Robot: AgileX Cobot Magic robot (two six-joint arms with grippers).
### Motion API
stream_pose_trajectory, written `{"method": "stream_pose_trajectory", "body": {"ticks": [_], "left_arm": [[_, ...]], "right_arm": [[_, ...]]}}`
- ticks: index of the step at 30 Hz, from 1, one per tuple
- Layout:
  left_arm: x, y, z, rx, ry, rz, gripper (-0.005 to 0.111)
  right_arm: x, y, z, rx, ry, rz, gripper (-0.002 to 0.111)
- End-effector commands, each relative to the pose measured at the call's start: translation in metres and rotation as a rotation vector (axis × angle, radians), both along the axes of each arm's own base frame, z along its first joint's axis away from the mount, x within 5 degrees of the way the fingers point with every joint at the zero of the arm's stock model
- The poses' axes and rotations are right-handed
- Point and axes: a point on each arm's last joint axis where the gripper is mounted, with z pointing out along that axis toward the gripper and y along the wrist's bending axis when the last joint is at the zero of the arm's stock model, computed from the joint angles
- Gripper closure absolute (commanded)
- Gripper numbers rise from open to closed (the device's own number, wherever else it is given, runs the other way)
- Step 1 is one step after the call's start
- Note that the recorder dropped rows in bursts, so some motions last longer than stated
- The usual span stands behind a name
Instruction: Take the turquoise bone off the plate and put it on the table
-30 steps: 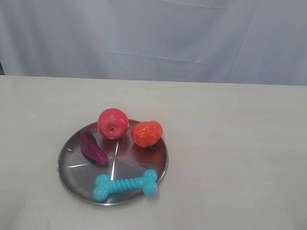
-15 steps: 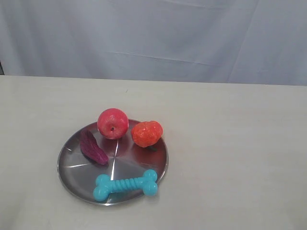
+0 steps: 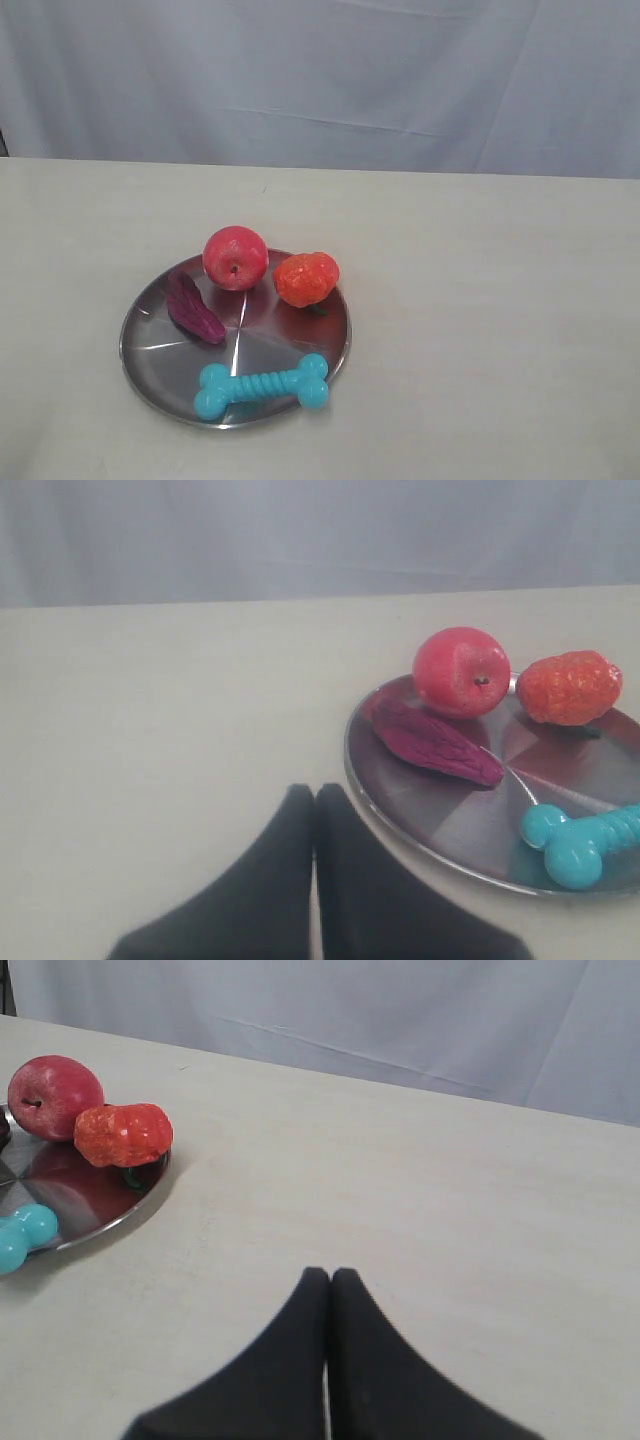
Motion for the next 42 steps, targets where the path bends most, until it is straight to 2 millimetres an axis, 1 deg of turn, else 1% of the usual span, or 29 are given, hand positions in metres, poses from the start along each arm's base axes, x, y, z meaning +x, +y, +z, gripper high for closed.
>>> {"method": "stream_pose_trajectory", "body": {"ticks": [1, 3, 4, 10, 13, 17, 22, 26, 31, 33, 35, 39, 42], "left_arm": [[0.000, 0.000, -0.001, -0.001, 0.001, -0.002, 0.107], [0.000, 0.000, -0.001, -0.001, 0.001, -0.002, 0.107], [0.000, 0.000, -0.001, -0.001, 0.001, -0.002, 0.107], [0.000, 0.000, -0.001, -0.001, 0.001, -0.002, 0.107], [0.000, 0.000, -0.001, -0.001, 0.001, -0.002, 0.107], [0.000, 0.000, -0.001, -0.001, 0.001, -0.002, 0.107], [0.000, 0.000, -0.001, -0.001, 0.001, -0.002, 0.107], [0.000, 0.000, -0.001, -0.001, 0.001, -0.002, 0.107], [0.000, 0.000, -0.001, -0.001, 0.001, -0.002, 0.107], [0.000, 0.000, -0.001, -0.001, 0.001, -0.002, 0.107], [0.000, 0.000, -0.001, -0.001, 0.001, -0.002, 0.107], [0.000, 0.000, -0.001, -0.001, 0.001, -0.002, 0.107], [0.000, 0.000, -0.001, -0.001, 0.001, -0.002, 0.107]], "right_arm": [[0.000, 0.000, -0.001, -0.001, 0.003, -0.006, 0.109], [-0.001, 0.000, 0.000, 0.002, 0.015, -0.006, 0.109], [-0.001, 0.000, 0.005, 0.001, 0.009, -0.006, 0.109], [-0.009, 0.001, 0.045, -0.010, -0.048, -0.006, 0.109], [-0.016, 0.003, 0.062, -0.008, -0.039, -0.006, 0.109], [-0.019, 0.003, 0.075, -0.016, -0.083, -0.006, 0.109], [-0.018, 0.003, 0.082, -0.004, -0.074, -0.009, 0.109], [-0.009, 0.001, 0.088, 0.015, -0.066, -0.013, 0.109], [0.005, -0.001, 0.093, 0.145, 0.015, -0.046, 0.109], [0.011, -0.002, 0.098, 0.153, 0.042, -0.045, 0.109], [0.018, -0.003, 0.104, 0.148, 0.070, -0.033, 0.109], [0.035, -0.002, 0.127, 0.136, 0.144, 0.006, 0.109], [0.051, -0.002, 0.139, 0.106, 0.249, 0.032, 0.109]]}}
